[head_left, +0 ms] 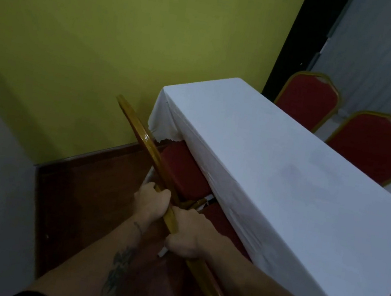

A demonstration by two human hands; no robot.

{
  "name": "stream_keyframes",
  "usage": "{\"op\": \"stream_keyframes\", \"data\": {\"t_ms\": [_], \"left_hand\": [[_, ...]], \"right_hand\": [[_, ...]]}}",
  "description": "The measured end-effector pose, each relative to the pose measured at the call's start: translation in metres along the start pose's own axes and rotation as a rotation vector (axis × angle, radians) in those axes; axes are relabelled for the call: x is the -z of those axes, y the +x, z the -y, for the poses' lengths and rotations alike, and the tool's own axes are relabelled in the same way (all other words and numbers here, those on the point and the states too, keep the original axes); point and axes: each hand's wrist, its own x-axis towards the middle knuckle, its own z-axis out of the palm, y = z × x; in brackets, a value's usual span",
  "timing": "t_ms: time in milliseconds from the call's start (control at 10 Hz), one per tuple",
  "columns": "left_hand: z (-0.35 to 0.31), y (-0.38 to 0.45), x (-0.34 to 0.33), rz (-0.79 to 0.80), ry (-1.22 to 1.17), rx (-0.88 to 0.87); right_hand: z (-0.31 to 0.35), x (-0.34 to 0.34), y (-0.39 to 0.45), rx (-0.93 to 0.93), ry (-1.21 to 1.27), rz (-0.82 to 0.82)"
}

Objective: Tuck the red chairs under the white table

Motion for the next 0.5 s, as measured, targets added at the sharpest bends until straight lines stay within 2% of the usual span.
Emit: {"op": "stream_keyframes", "data": {"t_ms": [200,400,500], "left_hand": [[-0.009,0.0,0.001,-0.001,-0.035,-0.003],[-0.024,0.002,0.018,0.131,0.29,-0.09],[-0.041,0.0,0.034,0.102,0.387,-0.131]], "right_hand": [[0.0,0.008,0.005,-0.032,-0.008,-0.018],[-0.001,0.016,-0.015,-0.016,0.116,-0.038],[-0.005,0.042,-0.017,-0.066,0.145,-0.097]]}}
